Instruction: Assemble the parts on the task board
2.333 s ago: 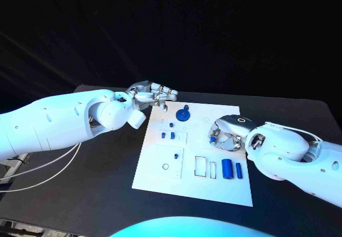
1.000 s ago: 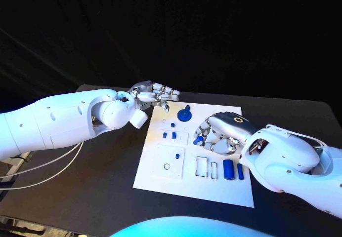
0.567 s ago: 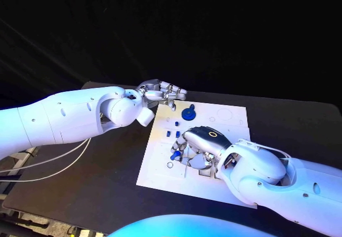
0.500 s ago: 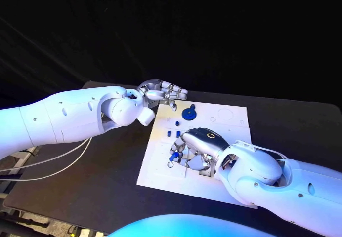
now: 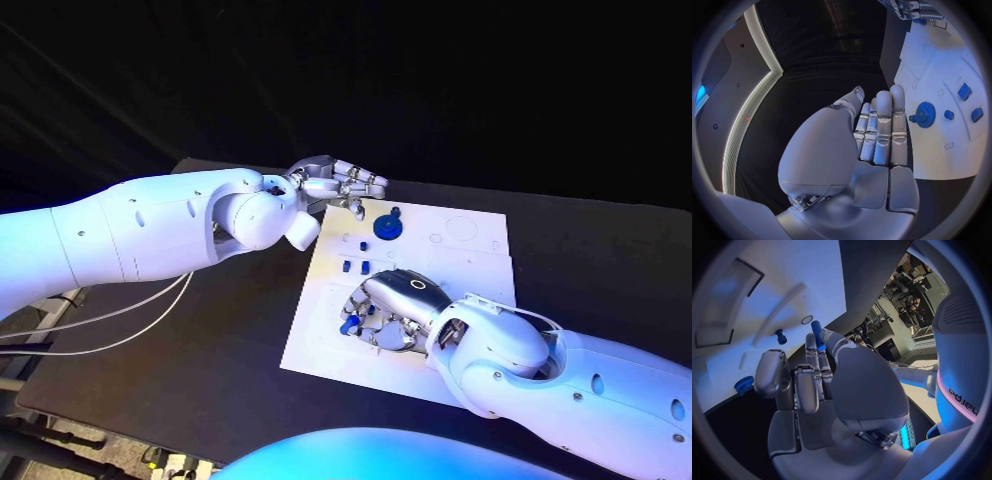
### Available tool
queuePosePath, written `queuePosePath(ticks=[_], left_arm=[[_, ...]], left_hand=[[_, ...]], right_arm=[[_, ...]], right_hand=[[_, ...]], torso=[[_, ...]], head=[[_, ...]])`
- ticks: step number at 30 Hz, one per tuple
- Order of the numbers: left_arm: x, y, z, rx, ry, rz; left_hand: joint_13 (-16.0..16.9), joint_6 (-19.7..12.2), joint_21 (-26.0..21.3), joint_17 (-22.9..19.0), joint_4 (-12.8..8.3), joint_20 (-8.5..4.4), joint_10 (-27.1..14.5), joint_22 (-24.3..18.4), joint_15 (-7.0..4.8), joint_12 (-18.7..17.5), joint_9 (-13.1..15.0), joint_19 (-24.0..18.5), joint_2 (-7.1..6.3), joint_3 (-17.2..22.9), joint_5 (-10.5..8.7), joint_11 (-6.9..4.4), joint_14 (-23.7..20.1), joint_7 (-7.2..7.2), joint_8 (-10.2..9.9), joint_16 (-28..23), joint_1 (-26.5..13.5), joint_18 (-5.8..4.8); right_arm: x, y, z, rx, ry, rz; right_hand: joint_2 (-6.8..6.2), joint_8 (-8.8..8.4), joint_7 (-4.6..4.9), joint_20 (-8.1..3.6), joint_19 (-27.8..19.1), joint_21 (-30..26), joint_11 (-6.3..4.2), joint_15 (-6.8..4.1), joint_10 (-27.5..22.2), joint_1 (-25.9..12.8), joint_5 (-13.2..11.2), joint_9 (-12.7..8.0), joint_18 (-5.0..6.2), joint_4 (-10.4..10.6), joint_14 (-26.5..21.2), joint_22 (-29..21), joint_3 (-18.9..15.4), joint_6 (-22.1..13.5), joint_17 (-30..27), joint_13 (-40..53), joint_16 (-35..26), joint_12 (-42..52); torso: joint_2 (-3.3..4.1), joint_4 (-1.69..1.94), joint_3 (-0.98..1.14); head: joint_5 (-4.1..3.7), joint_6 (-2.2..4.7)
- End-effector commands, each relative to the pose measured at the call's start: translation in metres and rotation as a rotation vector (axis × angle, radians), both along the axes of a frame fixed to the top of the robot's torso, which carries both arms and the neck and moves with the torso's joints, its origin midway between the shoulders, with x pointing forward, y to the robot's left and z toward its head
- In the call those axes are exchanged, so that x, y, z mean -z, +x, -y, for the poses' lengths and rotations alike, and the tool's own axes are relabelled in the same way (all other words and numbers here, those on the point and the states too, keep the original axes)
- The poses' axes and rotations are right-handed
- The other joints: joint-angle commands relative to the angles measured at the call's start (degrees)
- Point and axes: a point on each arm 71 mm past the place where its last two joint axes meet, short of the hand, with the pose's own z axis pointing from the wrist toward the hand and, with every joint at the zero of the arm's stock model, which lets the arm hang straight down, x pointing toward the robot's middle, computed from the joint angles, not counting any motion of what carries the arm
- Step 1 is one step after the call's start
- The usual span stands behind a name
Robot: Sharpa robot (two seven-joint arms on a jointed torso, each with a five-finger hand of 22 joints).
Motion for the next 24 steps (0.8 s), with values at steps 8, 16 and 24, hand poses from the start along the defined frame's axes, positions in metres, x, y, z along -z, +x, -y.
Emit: queuePosePath(ticks=[8, 16, 24], left_arm=[[-0.0008, -0.0009, 0.0022, 0.022, -0.008, 0.002], [-0.0006, -0.0011, 0.0009, 0.02, -0.006, 0.0], [-0.0004, -0.0011, 0.0009, 0.021, -0.005, -0.002]], left_hand=[[0.07, 0.18, -0.33, -0.05, -0.2, 0.0, -0.39, -0.07, -0.03, 0.29, -0.06, 0.44, 0.53, -0.28, 0.02, -0.17, -0.26, -0.3, 0.3, -0.14, 0.23, 0.77], [0.07, 0.18, -0.33, -0.05, -0.2, 0.0, -0.39, -0.07, -0.03, 0.29, -0.06, 0.44, 0.53, -0.28, 0.02, -0.17, -0.26, -0.3, 0.3, -0.14, 0.23, 0.77], [0.07, 0.18, -0.33, -0.05, -0.2, 0.0, -0.39, -0.07, -0.03, 0.29, -0.06, 0.44, 0.53, -0.28, 0.02, -0.17, -0.26, -0.3, 0.3, -0.14, 0.23, 0.77]], right_arm=[[0.0065, 0.0018, -0.0005, 0.0, -0.043, 0.044], [0.0081, 0.0035, 0.0036, 0.009, -0.067, 0.059], [0.0106, 0.003, 0.002, 0.0, -0.105, 0.051]], right_hand=[[0.01, -0.14, 0.12, 0.01, -0.25, -0.22, 0.0, 0.22, -0.28, 0.4, 0.37, 1.47, -0.4, -0.08, 3.58, 4.2, 0.25, -0.08, 2.73, 0.01, 0.24, -0.23], [0.02, -0.14, 0.13, 0.01, -0.23, -0.17, 0.01, 0.23, -0.26, 0.39, 0.42, 1.49, -0.41, -0.09, 3.58, 4.23, 0.27, -0.08, 2.72, 0.02, 0.24, -0.21], [0.0, -0.12, 0.15, 0.03, -0.17, -0.05, 0.03, 0.25, -0.23, 0.31, 0.46, 1.52, -0.44, -0.07, 3.57, 4.3, 0.24, -0.07, 2.7, 0.03, 0.24, -0.18]], torso=[[-0.02, 0.0, -0.02], [-0.01, -0.01, -0.03], [-0.03, -0.04, -0.02]], head=[[0.1, -0.25], [0.24, -0.29], [0.23, -0.42]])
